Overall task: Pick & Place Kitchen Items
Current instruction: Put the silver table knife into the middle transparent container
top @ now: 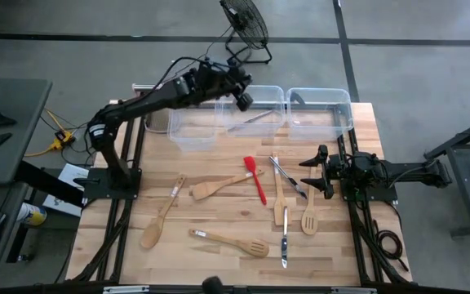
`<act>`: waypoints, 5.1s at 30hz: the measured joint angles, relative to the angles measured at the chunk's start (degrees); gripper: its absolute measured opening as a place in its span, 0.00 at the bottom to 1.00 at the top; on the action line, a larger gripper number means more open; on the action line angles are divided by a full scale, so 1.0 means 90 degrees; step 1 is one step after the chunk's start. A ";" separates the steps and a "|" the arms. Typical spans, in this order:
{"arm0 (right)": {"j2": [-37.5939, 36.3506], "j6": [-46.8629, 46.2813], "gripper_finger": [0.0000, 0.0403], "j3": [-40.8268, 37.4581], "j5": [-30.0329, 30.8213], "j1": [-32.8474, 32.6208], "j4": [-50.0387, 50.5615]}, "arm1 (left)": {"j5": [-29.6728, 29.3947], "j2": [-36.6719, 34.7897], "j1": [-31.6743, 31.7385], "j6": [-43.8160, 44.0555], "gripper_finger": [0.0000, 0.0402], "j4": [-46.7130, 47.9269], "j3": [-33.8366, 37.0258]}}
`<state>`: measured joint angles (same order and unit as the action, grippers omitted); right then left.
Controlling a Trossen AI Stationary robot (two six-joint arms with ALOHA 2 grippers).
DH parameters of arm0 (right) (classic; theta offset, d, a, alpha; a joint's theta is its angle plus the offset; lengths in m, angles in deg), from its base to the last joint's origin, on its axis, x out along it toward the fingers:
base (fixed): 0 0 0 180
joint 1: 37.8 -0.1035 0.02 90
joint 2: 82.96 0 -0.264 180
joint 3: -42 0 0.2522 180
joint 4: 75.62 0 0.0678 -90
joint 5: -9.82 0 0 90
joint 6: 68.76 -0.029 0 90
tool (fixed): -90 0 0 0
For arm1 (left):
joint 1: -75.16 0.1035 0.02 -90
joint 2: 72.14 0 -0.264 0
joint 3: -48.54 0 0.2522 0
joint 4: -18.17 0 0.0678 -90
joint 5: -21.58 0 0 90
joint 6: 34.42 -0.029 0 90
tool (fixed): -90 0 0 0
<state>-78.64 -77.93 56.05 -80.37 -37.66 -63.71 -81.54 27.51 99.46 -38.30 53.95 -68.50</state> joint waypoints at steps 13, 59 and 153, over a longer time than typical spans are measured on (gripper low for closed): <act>-0.0001 0.0000 0.68 0.0000 0.0001 0.0002 -0.0002 | 0.1102 0.0627 0.0439 -0.0216 0.11 0.0134 0.0010; 0.0000 0.0000 0.68 0.0002 0.0002 0.0000 -0.0002 | 0.0950 0.1255 0.0507 0.0150 0.22 0.1130 0.0011; -0.0001 0.0000 0.68 0.0001 0.0000 0.0001 -0.0002 | 0.1707 -0.8441 0.0087 0.1797 0.25 -0.4487 1.0960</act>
<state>-78.66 -77.93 56.06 -80.36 -37.65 -63.73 -66.18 -48.46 100.24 -22.12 13.57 30.14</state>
